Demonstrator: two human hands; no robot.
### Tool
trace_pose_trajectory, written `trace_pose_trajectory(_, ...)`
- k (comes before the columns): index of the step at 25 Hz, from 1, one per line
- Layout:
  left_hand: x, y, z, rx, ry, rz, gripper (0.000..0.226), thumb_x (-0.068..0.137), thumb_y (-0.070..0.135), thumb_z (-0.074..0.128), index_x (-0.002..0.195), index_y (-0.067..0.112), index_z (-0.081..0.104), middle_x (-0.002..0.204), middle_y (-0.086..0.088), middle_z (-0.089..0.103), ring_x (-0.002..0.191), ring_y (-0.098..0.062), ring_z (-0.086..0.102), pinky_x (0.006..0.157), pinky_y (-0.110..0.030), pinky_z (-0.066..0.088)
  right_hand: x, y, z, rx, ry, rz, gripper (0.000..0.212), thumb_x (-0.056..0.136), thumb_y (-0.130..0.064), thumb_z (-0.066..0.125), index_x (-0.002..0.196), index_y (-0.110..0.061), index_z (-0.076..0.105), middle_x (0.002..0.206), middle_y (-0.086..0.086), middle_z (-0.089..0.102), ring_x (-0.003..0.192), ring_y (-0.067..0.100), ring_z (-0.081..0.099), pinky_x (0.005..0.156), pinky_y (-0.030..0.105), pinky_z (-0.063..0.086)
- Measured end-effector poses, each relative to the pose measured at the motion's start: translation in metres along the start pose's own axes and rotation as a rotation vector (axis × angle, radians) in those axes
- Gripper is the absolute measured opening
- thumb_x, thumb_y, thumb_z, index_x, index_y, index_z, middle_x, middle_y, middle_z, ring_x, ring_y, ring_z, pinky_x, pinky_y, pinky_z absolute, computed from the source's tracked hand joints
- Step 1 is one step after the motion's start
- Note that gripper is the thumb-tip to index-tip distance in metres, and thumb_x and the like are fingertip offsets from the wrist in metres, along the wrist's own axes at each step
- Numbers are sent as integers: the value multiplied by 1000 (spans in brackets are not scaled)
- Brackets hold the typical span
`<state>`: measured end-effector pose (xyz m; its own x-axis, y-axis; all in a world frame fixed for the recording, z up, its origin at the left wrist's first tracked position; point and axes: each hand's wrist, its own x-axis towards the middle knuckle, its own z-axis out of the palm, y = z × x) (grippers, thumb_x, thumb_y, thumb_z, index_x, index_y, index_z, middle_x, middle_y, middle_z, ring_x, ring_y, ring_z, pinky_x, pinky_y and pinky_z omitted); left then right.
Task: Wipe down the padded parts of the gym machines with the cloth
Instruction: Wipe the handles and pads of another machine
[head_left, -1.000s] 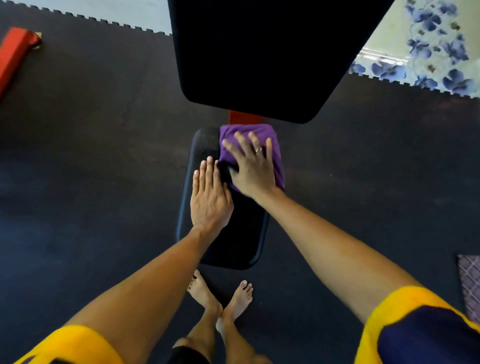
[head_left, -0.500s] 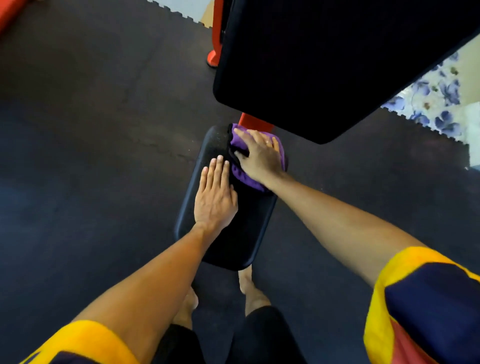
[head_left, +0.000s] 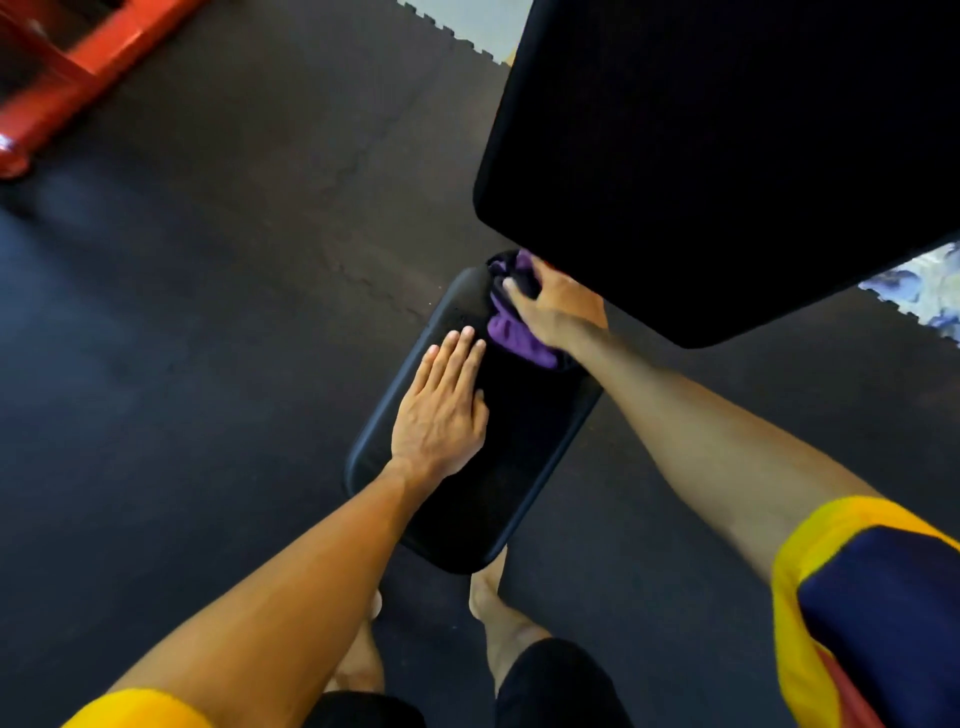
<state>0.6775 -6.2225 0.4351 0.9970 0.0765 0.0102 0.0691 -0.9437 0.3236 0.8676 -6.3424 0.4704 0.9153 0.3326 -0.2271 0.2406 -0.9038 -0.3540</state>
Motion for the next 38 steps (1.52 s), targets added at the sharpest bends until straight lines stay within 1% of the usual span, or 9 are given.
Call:
trace_pose_trajectory(3, 2, 0, -3, 2, 15, -4, 61, 104, 31, 32, 161, 10, 22, 169, -7, 14, 157, -18, 3, 129, -39, 3, 19, -15, -2, 25, -75, 250, 65, 96, -65, 46, 148, -25, 51, 150, 8, 54, 136, 32, 51, 109, 39, 41)
trace_pose_trajectory(8, 0, -2, 2, -4, 106, -21, 57, 101, 23, 41, 153, 2, 39, 164, -13, 28, 155, -25, 19, 128, -42, 14, -64, 1, 27, -216, 121, -303, 71, 88, -57, 42, 155, -35, 37, 159, 3, 41, 144, 30, 42, 120, 51, 30)
trace_pose_trajectory(12, -1, -1, 2, -35, 144, -77, 54, 101, 22, 42, 150, 0, 43, 162, -15, 33, 153, -25, 24, 127, -43, 19, -61, 14, 24, -231, 46, -440, 73, 87, -56, 42, 155, -32, 39, 163, 3, 36, 149, 30, 35, 123, 53, 24)
trace_pose_trajectory(16, 0, 1, 2, -64, 124, -117, 57, 103, 26, 34, 156, 5, 34, 165, -12, 27, 155, -22, 18, 128, -41, 12, 3, -17, 8, -17, -32, -136, 58, 99, -51, 49, 153, -34, 40, 154, -1, 48, 138, 26, 49, 113, 37, 34)
trace_pose_trajectory(18, -2, 1, 5, -59, 150, -175, 57, 103, 27, 33, 155, 4, 35, 165, -13, 26, 156, -23, 17, 128, -41, 11, 13, -31, 10, 22, -54, -32, 56, 100, -55, 45, 152, -34, 41, 153, 0, 49, 138, 28, 49, 113, 39, 35)
trace_pose_trajectory(22, -5, 2, 8, -127, 220, -410, 58, 103, 29, 30, 154, 1, 35, 164, -16, 29, 154, -26, 22, 128, -41, 12, -51, -12, 31, -188, 93, -423, 70, 84, -57, 47, 151, -35, 45, 162, -1, 38, 149, 28, 35, 124, 53, 19)
trace_pose_trajectory(26, -13, 11, 12, -131, 222, -490, 60, 103, 30, 29, 156, 2, 31, 163, -17, 30, 154, -27, 24, 128, -39, 8, -72, 15, 28, -302, 4, -741, 80, 76, -54, 47, 154, -39, 41, 165, -1, 33, 152, 24, 29, 125, 55, 14)
trace_pose_trajectory(32, -22, 15, 11, -122, 217, -516, 57, 106, 28, 35, 158, 4, 27, 165, -15, 26, 155, -25, 19, 128, -40, 6, -1, -55, 26, -169, -69, -285, 57, 93, -49, 57, 148, -35, 45, 161, -1, 33, 151, 26, 28, 125, 50, 11)
trace_pose_trajectory(38, -36, 18, 11, -162, 268, -575, 62, 99, 23, 40, 155, -3, 31, 161, -20, 33, 152, -31, 27, 127, -42, 12, -52, -34, 40, -246, -97, -831, 72, 79, -56, 47, 149, -38, 47, 158, -2, 40, 152, 23, 27, 127, 52, 0)
